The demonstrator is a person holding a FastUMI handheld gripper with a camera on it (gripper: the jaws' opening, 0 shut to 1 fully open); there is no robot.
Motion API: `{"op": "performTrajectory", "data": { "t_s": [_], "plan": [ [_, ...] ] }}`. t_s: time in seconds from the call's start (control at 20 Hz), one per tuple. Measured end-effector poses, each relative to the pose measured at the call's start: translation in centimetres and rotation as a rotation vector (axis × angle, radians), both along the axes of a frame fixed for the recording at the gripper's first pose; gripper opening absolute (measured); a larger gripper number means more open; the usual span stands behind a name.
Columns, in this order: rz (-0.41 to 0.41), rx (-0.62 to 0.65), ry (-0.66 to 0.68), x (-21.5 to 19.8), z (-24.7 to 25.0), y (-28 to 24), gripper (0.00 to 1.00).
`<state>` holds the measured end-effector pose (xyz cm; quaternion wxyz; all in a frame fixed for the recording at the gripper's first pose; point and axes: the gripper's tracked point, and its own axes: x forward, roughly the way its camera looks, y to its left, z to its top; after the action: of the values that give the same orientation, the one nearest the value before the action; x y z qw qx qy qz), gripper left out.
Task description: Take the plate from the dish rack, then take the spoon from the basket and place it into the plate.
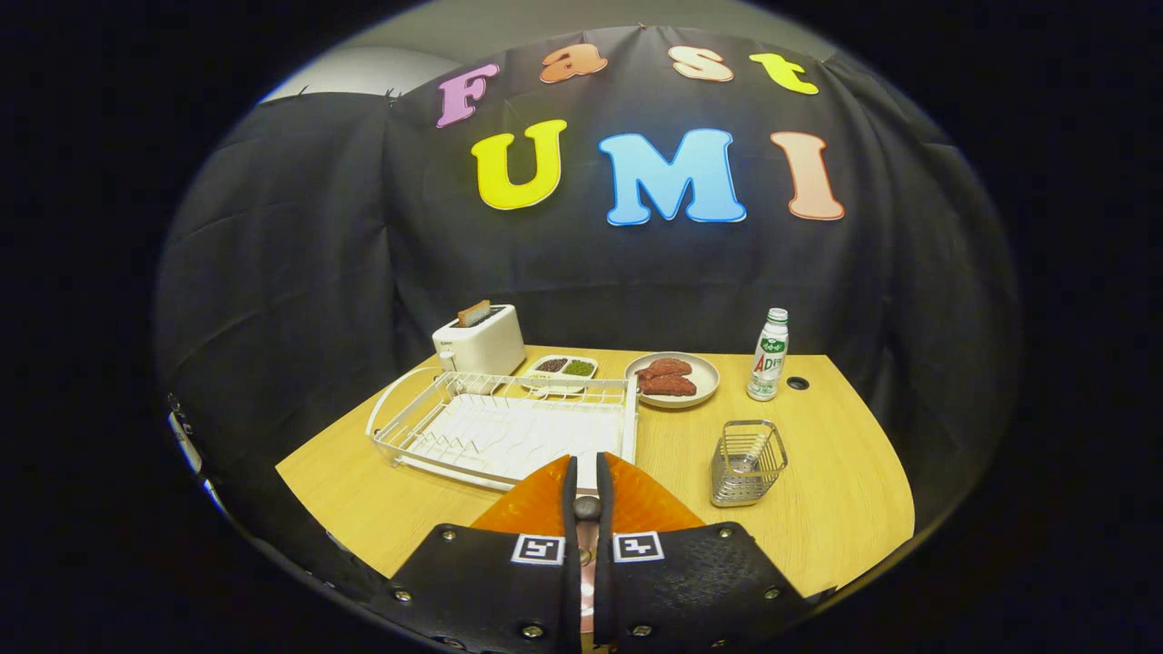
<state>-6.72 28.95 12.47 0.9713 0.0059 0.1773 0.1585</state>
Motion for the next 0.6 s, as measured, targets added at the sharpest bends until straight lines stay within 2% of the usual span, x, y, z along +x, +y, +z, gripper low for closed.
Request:
{"op": "performTrajectory", "data": {
  "t_s": [0.6],
  "plan": [
    [0.068, -0.019, 0.056, 1.6, -3.3, 5.0, 0.05]
  ]
}}
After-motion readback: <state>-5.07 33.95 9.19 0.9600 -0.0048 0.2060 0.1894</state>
